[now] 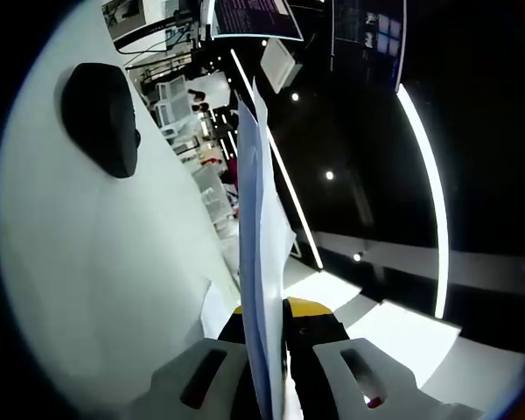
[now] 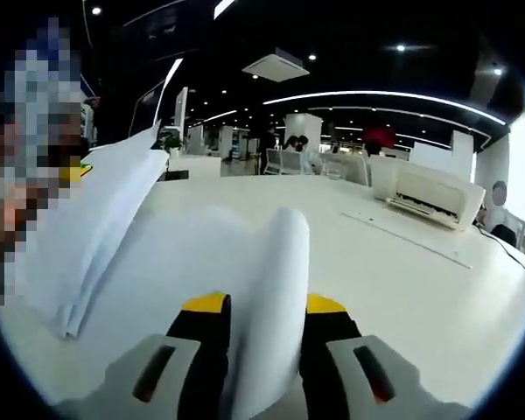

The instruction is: Organize the stack of printing papers by aligning and flattening the scattered papers on the table

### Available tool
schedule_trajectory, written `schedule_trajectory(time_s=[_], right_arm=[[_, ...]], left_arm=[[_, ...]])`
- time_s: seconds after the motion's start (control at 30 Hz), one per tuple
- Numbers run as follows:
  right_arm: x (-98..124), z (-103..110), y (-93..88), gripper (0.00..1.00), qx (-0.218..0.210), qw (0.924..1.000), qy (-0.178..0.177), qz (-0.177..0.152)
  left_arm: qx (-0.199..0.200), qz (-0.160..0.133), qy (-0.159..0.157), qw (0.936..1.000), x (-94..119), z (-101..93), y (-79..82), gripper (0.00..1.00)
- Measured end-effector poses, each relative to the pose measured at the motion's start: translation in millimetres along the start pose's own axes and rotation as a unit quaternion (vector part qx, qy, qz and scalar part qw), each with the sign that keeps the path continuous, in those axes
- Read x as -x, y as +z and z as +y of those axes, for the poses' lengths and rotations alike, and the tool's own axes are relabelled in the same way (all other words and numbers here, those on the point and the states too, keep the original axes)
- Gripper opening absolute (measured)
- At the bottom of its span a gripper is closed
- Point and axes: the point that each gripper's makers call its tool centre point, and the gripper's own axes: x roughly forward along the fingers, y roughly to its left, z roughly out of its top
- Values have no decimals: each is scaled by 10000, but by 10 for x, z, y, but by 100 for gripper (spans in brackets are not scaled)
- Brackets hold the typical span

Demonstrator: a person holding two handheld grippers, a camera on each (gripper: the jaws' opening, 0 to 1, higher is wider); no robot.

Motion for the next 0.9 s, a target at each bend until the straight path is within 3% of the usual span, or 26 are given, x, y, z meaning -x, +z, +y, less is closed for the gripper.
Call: schedule_trajectory(time_s=[0.3,0.9], right_arm=[[-3,55,-1,21,69,10000,43,15],[7,154,17,17,672,9977,-46,4]], left_arm=[[-11,-3,2,10000,3,-13,-8,6],[-6,-14,4,10000,2,-4,-3,6]])
